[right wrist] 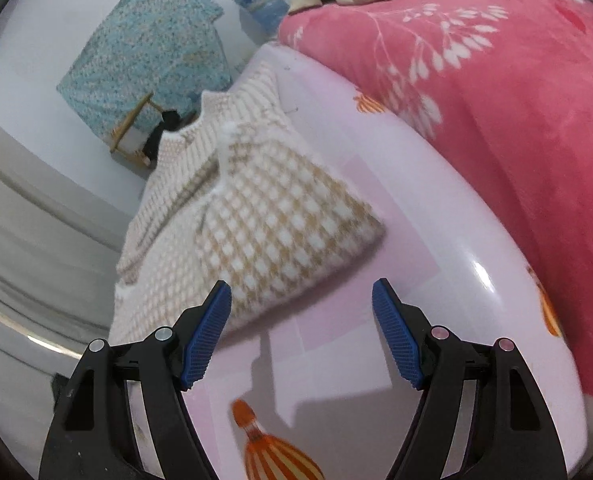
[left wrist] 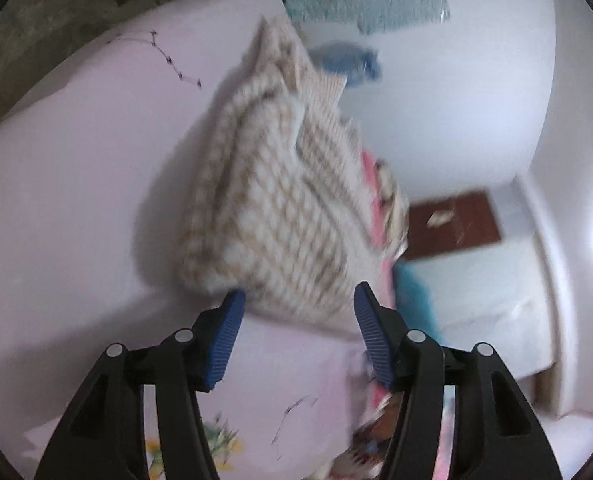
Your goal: Fold large clothes
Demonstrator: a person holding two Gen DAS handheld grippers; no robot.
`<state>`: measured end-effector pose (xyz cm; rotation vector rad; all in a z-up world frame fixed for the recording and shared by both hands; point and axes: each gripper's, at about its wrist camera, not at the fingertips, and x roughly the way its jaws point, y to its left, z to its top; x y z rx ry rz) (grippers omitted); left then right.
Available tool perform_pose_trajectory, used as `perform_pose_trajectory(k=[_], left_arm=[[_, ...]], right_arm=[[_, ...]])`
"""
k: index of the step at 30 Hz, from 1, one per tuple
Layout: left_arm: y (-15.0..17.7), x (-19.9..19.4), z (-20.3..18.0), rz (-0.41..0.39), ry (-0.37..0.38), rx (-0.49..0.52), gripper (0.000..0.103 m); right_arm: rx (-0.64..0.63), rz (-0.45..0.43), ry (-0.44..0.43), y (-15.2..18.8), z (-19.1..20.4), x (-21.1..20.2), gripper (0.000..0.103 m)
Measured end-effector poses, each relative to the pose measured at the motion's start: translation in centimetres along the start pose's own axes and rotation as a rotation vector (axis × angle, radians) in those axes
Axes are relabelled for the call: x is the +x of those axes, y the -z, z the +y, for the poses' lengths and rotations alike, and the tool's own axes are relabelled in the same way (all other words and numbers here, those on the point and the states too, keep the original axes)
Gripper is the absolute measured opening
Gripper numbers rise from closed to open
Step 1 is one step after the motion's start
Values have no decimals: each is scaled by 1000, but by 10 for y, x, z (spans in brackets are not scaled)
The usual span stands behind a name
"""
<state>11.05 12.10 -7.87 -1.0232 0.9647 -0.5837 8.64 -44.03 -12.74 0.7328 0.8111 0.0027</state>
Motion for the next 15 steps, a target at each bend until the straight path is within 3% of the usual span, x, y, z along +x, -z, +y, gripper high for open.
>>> perform_pose_trajectory(k=[3,7,9,11,14,15], left_arm=[[-3,6,-2,-37,-15,-5,55],[-4,15,-13,-88,-95,15,50],[-3,23,-18,-112,-150,29,42],[-3,28,-16,-121,-237,76,22],[-1,39,-34,-133,-410,219,2],[1,41,-41,-135,-466,272,0]], right_arm=[[23,-47,12,-9,-1,9,66],[54,-95,18,-20,1,21,65],[44,-115,36,-22,6,28,65],[26,-135,58,-23,13,34,64],[-54,-126,127,-26,27,45,47],[-115,-118,168,-26,35,47,40]])
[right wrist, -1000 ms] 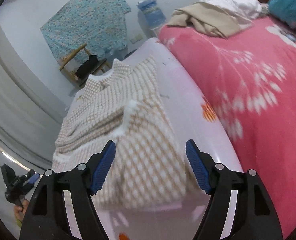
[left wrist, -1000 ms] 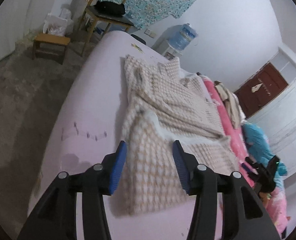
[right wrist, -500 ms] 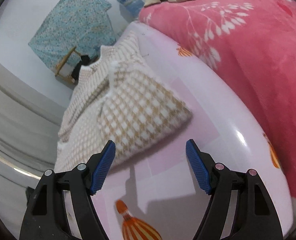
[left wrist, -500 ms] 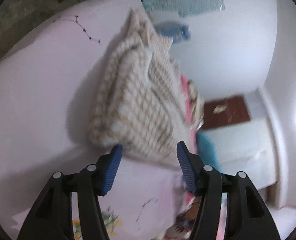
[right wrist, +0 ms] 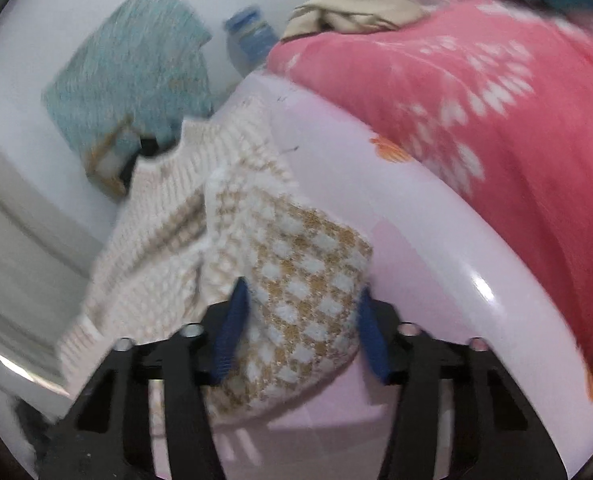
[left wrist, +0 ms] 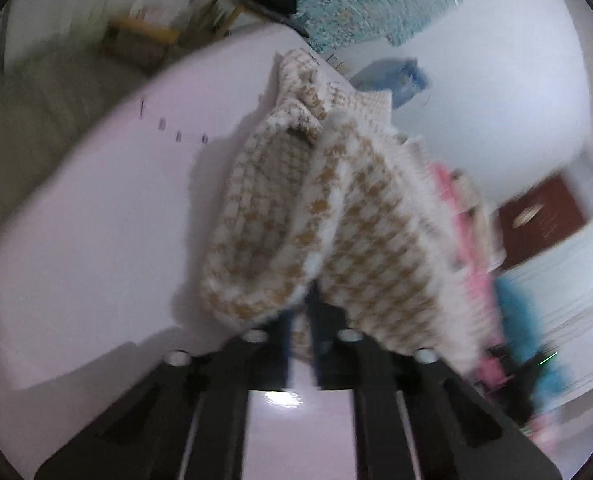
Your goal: Fold large clothes
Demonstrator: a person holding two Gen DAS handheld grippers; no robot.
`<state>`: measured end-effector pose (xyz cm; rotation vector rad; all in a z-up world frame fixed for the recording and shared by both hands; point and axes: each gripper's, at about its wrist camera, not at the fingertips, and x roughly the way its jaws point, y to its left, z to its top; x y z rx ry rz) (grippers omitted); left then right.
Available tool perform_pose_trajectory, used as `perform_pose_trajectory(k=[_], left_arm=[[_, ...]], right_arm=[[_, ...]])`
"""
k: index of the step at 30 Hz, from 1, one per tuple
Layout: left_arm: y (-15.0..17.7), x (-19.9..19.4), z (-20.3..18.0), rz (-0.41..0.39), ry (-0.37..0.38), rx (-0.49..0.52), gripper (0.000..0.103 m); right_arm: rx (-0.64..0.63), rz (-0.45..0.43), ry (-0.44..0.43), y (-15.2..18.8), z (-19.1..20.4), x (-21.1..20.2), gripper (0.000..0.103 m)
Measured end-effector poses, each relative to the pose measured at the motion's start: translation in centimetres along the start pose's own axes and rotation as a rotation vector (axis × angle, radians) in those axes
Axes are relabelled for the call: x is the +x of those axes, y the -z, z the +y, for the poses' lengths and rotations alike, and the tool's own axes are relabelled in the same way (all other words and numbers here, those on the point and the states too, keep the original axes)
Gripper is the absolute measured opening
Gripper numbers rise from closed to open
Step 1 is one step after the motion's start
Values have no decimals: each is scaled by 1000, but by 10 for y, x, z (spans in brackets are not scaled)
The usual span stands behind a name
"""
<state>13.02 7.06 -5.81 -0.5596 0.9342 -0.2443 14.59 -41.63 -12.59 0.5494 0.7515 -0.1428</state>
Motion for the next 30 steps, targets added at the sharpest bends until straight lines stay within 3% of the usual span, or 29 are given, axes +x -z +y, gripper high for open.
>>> perform_pose_trajectory(k=[1,3,6,7,9,11,13,16,17,18,21,23,30], left_arm=[[0,-4,-10,-20,-45,73,0],[0,-18,-23,-82,-102,179,0],[-3,-58,-34,-212,-141,271,0],[-6,-74,-35,-255,-147,288,0],[-15,-104,-39,-343,-153,323,0],[-21,-126,-35,-369,-151,334,0],[-28,-127,-20,-284,-77,286,0],[-22,-105,8,-95,96,136,0],[-16,-95,8,-54,122,108,3],[-9,-89,12,-14,151,86,7],[14,-68,16,85,254,3,32],[20,-57,20,129,293,-66,51],[14,-23,33,164,323,-239,64]], right_arm=[[-62,-5,31,0,8,-2,30],[-199,-40,88,1,30,-15,23],[-240,-101,68,-6,42,-46,17],[-240,-115,51,-7,42,-56,6],[-253,-147,6,-11,49,-77,6],[-269,-158,-6,-10,54,-85,6],[-277,-145,-4,-8,54,-81,6],[-197,-89,-34,-7,35,-67,7],[-161,-76,-48,-7,26,-64,7],[-136,-66,-64,-5,20,-64,7],[-83,-36,-94,-2,7,-63,7],[-70,-26,-97,-1,3,-60,8],[-38,-8,-112,0,-2,-54,8]])
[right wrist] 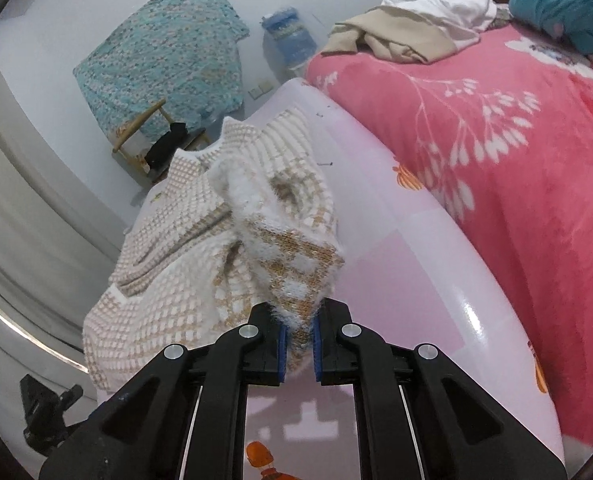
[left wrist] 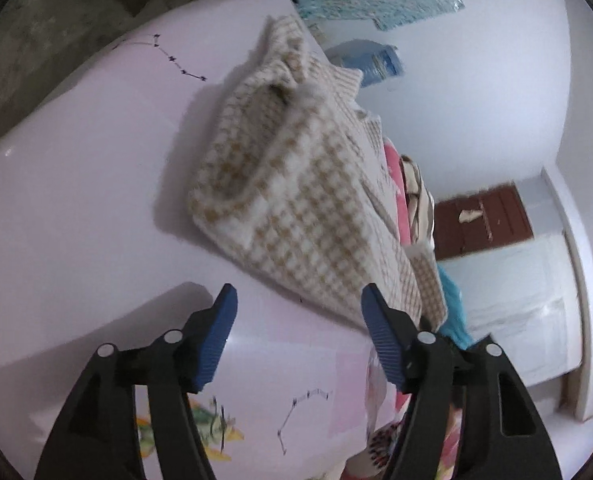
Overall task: Fold large clothes
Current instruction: 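Grasp the folded coat edge with the right tool and lift it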
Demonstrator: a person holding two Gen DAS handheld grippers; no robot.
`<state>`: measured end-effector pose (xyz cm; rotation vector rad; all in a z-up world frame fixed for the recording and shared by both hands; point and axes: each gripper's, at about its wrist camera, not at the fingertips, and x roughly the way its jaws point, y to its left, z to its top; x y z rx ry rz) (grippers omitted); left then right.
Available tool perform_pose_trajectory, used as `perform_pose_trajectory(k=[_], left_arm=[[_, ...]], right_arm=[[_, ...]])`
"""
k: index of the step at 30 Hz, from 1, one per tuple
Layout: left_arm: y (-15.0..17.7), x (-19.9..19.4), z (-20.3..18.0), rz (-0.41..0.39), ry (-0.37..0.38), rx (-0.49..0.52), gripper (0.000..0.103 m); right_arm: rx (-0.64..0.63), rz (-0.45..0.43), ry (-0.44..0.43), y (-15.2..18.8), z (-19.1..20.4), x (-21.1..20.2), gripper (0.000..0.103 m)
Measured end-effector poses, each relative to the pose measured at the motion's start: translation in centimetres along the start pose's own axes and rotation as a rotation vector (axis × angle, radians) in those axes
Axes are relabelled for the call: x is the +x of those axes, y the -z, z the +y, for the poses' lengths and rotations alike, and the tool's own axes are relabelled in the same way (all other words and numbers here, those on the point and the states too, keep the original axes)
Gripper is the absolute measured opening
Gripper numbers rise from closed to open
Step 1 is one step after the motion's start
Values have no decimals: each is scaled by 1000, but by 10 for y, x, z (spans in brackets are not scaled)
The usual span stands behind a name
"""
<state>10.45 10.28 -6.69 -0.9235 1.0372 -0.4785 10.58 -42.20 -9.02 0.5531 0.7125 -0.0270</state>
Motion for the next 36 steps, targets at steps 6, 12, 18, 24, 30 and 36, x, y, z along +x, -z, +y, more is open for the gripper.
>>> perform_pose_trajectory(k=[6,12,18,24,30,36], left_arm=[[-18,5,7,-48,11,-86,67],[-27,10,1,-109,-63,-133,68],[-33,29,-22,-171,-306,-16,39],[-21,33,-63,-245,-505,316,10],[1,-13,-111,-345,-474,552,8],[12,-54,-120,-313,-397,571,8]], right_arm=[[49,19,-24,5,-13,5,10],[78,35,-43,9,-21,9,11],[94,48,-58,11,-28,16,11],[69,17,-85,6,-24,4,7],[8,-58,-138,-4,-4,-34,6],[10,-73,-190,1,0,-74,6]])
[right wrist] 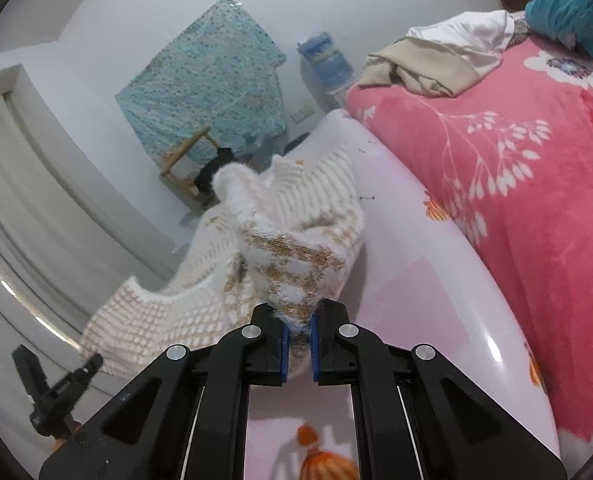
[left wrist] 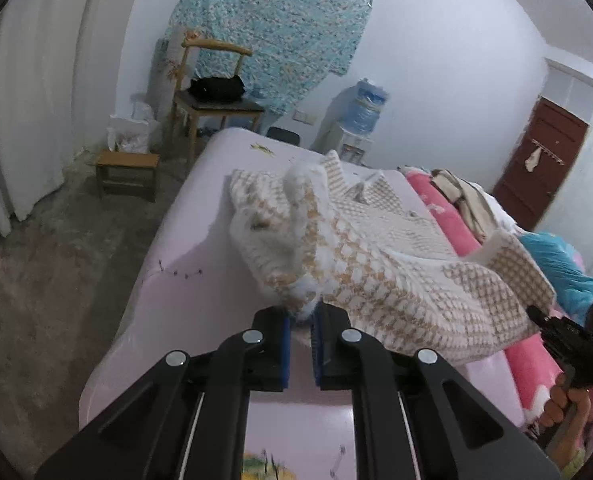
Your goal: Fold large clothes
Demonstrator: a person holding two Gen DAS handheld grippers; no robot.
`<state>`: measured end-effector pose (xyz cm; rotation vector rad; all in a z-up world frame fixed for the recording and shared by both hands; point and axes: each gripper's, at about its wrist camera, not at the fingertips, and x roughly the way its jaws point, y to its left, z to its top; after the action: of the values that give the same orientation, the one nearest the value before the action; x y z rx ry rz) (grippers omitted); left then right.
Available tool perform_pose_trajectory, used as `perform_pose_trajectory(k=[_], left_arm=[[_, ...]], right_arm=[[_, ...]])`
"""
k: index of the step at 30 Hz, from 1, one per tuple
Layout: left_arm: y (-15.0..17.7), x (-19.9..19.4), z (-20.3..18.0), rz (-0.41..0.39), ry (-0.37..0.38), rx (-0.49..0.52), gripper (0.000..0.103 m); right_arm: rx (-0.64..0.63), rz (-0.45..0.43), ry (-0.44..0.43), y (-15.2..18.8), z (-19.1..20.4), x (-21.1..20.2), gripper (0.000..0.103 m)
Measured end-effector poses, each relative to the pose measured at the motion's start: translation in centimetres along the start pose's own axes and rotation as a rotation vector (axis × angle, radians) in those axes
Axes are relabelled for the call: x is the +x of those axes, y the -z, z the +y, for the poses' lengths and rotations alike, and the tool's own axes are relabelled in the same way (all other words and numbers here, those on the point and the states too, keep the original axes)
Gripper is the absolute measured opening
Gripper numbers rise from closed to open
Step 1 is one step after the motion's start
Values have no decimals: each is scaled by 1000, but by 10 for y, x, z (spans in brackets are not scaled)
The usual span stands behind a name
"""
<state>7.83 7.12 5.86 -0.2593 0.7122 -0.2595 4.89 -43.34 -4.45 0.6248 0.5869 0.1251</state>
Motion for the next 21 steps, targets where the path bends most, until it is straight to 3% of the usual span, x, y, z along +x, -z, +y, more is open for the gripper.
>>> perform_pose_trajectory(k=[3,5,8,10,13,15,19,21], left_arm=[[13,-11,15,72,28,-45,8],[27,-6,35,162,54,-104,12],[52,4,71,280,44,-242,17],[56,-7,86,256,-7,-272,19],[50,-37,108,158,-49,-294,22],[42,-46,105,113,-61,-257,22],[32,-32,67,104,72,-147,25],[33,-11,33,150,157,-51,29]], right_arm=[[22,42,-2,11,-1,-10,7],[49,103,7,23,-9,-8,10],[79,171,128,43,-30,-6,28],[79,150,214,47,-38,-16,40],[57,97,263,42,-38,-42,44],[-4,82,281,39,-25,-47,47],[-198,120,186,39,33,-21,52],[-306,152,137,48,62,2,52]])
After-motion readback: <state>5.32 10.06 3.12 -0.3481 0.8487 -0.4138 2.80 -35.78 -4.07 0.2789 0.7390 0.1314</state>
